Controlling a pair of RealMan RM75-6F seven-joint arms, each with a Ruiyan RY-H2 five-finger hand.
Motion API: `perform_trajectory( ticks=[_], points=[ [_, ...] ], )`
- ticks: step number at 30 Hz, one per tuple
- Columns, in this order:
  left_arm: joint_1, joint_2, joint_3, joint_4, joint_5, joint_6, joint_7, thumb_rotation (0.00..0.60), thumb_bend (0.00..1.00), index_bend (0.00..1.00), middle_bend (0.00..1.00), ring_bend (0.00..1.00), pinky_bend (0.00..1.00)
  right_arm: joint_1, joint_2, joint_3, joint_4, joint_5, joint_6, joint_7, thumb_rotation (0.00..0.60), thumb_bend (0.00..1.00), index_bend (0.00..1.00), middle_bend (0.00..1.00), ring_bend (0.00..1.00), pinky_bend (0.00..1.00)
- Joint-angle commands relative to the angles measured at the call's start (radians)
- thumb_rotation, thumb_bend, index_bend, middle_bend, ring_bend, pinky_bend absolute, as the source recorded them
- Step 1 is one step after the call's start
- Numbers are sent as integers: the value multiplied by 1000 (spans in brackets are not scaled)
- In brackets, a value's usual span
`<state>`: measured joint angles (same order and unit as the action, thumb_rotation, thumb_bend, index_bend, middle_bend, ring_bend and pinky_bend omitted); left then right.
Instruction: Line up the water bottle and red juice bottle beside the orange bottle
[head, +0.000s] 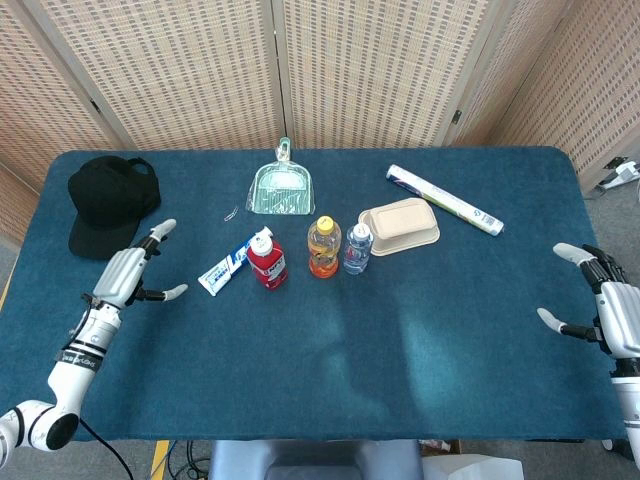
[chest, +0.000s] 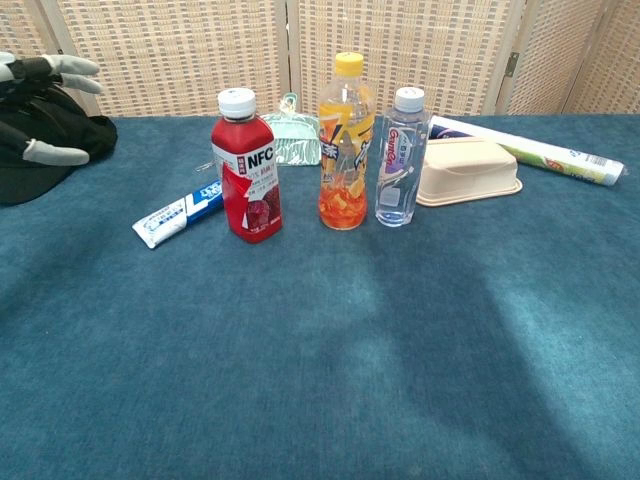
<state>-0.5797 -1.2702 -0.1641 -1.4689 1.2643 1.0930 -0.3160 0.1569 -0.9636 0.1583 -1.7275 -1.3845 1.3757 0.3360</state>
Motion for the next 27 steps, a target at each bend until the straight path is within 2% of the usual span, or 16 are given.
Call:
perform_trajectory(
  ticks=[1,7,16,27],
  points=[
    [43,29,16,-26,-23,43,81,600,149,100,79,169,269,-2,2,-1,-4,4,2,-22,600,181,204,203,69,105],
    [102,52,30,-51,-69,111,233,600,148,106,79,169,268,-8,4,-11,-13,14,6,-116,600,181,204,203,69,105],
    [212,91,67,-158,-109,220,368,600,148,114,79,169,256,-34,-27,-42,-26,2,42,-241,600,181,204,203,69,105],
    [314,89,96,-214,-47,351,428,600,148,114,79,171,252,-76,-56,-84,-57,-47,86,-267,600,183,204,203,69,105]
  ],
)
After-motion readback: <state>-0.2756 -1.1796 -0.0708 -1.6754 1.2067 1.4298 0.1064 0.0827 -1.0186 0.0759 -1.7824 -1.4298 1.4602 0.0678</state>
